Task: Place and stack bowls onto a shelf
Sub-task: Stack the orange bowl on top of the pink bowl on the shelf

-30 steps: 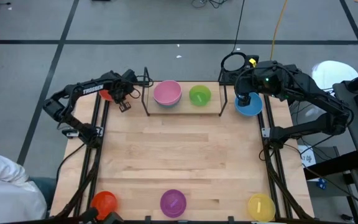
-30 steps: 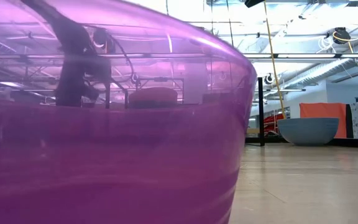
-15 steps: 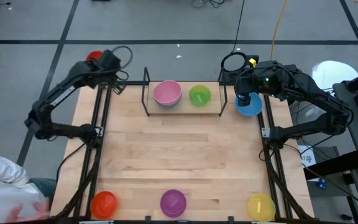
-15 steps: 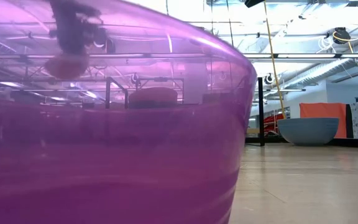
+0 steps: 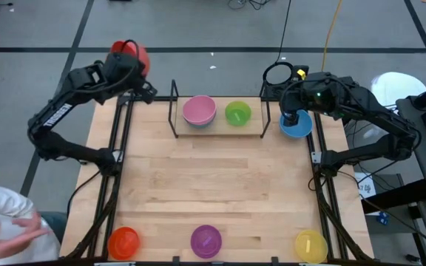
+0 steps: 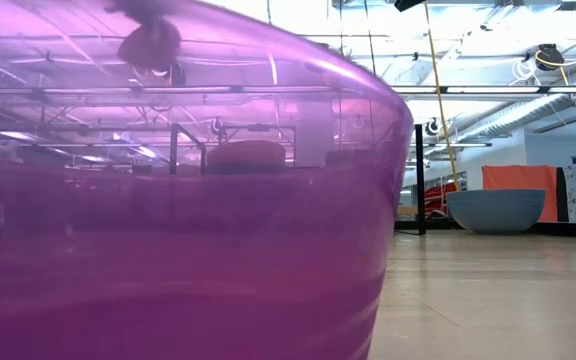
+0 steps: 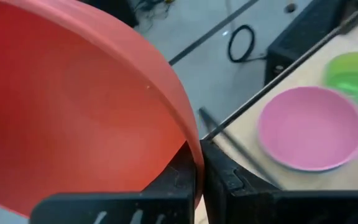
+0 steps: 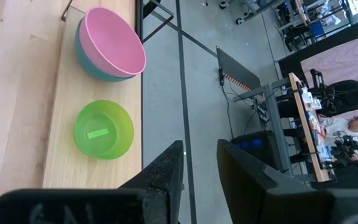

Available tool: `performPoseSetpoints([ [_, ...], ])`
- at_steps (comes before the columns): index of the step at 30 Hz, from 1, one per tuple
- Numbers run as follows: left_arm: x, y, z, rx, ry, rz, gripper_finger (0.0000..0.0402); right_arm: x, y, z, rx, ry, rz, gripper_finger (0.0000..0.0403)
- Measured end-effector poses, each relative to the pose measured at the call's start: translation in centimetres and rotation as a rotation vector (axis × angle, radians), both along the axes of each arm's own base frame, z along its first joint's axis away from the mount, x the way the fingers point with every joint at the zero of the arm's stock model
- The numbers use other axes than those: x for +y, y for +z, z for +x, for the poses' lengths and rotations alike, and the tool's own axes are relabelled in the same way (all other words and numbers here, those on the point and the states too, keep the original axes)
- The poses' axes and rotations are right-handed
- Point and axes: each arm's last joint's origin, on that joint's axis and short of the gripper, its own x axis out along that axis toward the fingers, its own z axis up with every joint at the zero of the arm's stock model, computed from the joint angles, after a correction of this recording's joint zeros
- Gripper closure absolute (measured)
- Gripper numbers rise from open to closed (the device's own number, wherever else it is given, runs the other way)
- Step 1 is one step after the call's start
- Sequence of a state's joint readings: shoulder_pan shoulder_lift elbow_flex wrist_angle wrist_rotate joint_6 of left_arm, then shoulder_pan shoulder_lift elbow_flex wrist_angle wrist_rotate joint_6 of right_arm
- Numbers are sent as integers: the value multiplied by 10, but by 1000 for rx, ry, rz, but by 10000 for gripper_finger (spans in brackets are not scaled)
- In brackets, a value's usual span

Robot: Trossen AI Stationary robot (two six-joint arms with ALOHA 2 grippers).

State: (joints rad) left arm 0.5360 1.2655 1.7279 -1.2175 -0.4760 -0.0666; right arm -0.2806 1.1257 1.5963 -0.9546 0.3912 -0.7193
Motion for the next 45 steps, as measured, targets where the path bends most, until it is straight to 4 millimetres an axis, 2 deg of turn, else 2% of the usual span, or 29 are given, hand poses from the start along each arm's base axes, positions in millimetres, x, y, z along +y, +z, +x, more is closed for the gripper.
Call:
performPoseSetpoints([
  [6, -16, 4, 40, 20, -154, 2, 393, 1, 1, -2, -10, -5, 5, 310],
  [13, -29, -7, 97, 110, -341, -26, 393, 1, 1, -3, -13, -6, 6, 310],
  [17, -27, -20, 126, 120, -423, -108, 393, 1, 1, -3, -12, -6, 6, 310],
  [22, -17, -47, 153, 202, -464, -190, 393, 1, 0, -3, -5, -6, 8, 310],
  [28, 0, -79, 175, 233, -498, -356, 393, 1, 1, -3, -5, -5, 8, 310],
  [33, 9, -100, 184, 291, -489, -433, 393, 1, 0, -3, -4, -5, 8, 310],
  [45, 17, -119, 191, 324, -528, -554, 393, 1, -1, -4, 10, -5, 10, 310],
])
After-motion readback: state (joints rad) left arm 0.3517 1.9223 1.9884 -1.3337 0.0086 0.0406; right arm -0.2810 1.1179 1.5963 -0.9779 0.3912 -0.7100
